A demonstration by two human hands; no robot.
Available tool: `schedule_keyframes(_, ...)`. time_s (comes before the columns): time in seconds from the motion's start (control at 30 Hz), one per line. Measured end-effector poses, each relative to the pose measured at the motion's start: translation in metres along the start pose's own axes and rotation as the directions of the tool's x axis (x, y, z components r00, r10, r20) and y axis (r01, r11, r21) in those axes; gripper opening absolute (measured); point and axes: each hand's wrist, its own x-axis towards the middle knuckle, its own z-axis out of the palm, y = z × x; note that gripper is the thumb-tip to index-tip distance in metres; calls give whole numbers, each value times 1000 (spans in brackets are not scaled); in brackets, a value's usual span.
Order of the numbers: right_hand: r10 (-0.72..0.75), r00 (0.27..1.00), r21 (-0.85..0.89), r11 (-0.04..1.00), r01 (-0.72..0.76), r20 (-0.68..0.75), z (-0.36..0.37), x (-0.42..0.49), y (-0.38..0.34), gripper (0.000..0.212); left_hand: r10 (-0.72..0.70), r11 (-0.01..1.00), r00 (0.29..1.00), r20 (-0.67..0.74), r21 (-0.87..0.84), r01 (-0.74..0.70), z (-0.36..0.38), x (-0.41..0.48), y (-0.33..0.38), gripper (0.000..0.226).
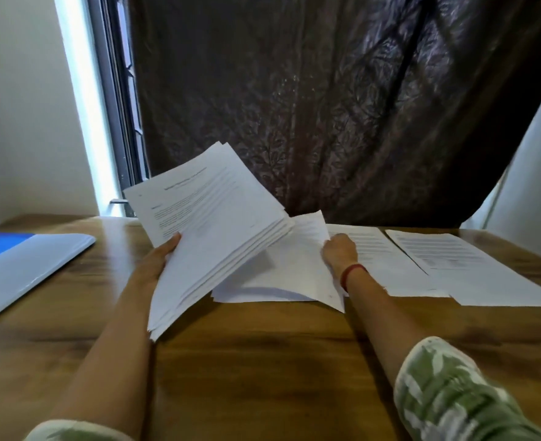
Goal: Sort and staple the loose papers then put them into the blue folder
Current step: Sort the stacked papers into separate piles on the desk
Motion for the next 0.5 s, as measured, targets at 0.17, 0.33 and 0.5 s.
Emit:
schedule_keyframes(0.17,-160,987,-229,962,149,-29,16,-6,5,29,66,992,994,92,-117,-55,49,-45,10,45)
schedule_keyframes(0.33,-221,975,-207,955,213,-18,15,-13,2,40,68,998,997,-38,18,-67,48,-44,6,13)
schedule_keyframes(0.5,-258,964,-124,956,264,69,7,-20,-6,43,40,994,999,-4,99,-39,48,-39,4,31)
